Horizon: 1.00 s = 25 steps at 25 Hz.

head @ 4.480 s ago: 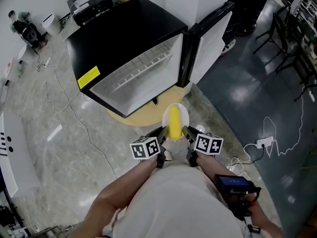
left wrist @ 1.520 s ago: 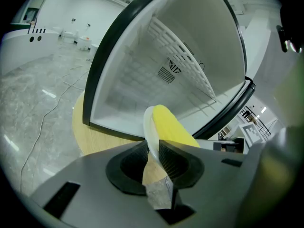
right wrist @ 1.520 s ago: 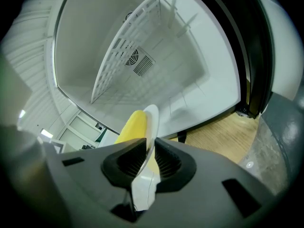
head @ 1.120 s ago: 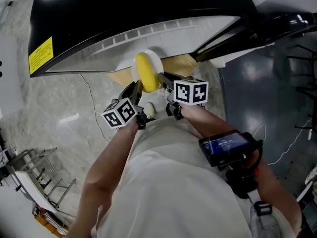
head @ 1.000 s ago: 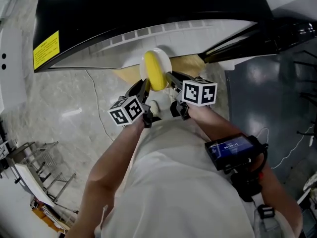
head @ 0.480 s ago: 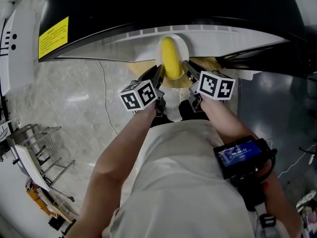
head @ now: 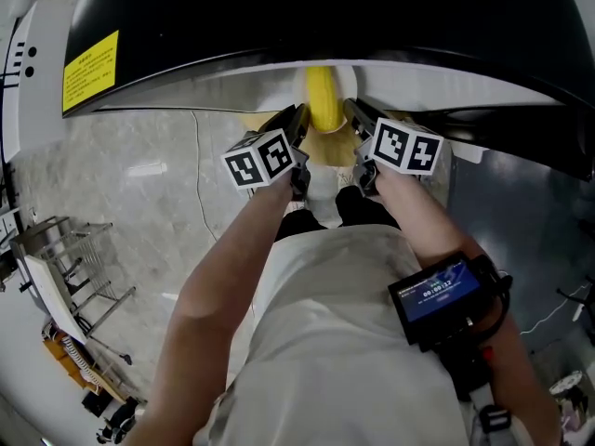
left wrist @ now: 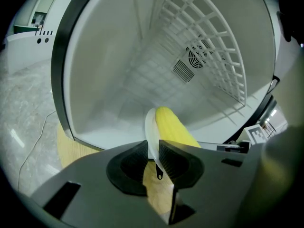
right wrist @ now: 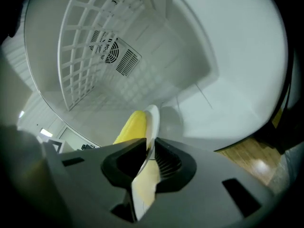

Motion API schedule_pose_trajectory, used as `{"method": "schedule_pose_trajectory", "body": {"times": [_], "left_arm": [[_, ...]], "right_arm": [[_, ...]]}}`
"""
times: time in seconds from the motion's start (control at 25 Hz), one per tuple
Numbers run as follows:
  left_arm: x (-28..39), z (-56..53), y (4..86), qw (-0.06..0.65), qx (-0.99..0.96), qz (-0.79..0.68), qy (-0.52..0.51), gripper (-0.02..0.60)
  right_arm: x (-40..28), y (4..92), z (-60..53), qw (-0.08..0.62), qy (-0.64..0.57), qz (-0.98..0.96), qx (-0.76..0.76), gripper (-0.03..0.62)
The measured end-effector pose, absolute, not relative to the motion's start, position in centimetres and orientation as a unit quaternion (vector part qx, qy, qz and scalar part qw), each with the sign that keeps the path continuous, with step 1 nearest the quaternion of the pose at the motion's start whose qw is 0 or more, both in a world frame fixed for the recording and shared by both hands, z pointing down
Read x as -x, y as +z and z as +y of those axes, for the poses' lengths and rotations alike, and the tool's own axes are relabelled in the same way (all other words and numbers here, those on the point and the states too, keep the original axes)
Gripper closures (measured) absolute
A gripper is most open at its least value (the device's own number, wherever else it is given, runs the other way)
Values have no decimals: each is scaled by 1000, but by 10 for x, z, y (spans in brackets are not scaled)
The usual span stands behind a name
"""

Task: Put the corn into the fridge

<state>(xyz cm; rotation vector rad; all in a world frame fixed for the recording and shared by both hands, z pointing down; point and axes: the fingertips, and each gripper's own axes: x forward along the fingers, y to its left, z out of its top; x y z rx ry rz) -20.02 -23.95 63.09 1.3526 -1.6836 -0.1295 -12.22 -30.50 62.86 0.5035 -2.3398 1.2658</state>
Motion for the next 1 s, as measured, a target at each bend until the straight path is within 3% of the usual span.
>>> {"method": "schedule_pose_trajectory", "body": {"times": [1.0], "left_arm": [[232,-293,643,440,-527,-727,19,515]], "right_arm": [[160,640,-358,269,368,-867,-201,540]]}}
